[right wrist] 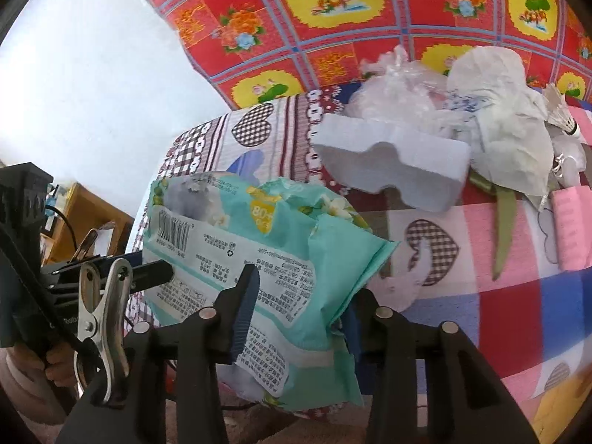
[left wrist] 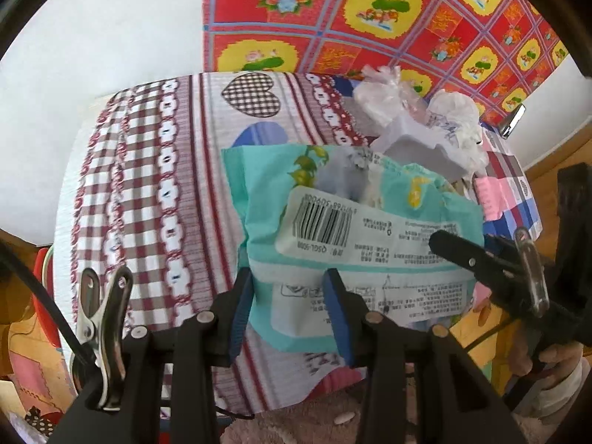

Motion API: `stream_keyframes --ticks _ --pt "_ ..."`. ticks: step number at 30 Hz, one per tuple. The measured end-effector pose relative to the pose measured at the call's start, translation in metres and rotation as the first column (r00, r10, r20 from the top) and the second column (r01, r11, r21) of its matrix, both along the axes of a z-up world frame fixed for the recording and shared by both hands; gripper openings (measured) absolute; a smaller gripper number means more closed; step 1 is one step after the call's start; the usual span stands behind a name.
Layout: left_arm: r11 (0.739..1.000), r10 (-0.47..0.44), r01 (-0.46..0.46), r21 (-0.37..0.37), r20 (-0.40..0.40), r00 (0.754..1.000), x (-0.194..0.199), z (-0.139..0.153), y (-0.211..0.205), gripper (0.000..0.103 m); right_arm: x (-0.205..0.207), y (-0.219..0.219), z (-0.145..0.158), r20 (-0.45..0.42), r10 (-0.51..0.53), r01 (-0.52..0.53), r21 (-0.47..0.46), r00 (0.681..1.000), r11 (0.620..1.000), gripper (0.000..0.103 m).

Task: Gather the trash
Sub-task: 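Lift the teal wet-wipe pack in the left gripper and carry it over the red bucket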

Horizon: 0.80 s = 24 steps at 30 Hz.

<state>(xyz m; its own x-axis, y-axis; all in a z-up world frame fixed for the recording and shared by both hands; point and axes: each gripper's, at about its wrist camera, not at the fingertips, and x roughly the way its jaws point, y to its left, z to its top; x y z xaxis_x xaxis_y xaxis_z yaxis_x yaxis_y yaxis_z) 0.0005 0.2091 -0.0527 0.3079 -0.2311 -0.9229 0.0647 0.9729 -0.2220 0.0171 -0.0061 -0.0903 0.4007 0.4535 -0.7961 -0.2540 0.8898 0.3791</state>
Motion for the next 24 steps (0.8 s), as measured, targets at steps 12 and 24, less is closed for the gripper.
stream_keyframes --ticks 12,24 --pt "0.997 0.069 -0.07 0.019 0.026 0.997 -0.023 0.004 0.023 0.038 -0.011 0.036 0.005 0.041 0.047 -0.046 -0.028 0.998 0.999 0.036" --pt "0.979 0.192 -0.195 0.064 0.053 0.98 -0.056 0.009 0.026 0.031 -0.014 0.045 0.012 0.076 0.162 -0.161 -0.019 0.984 0.987 0.035"
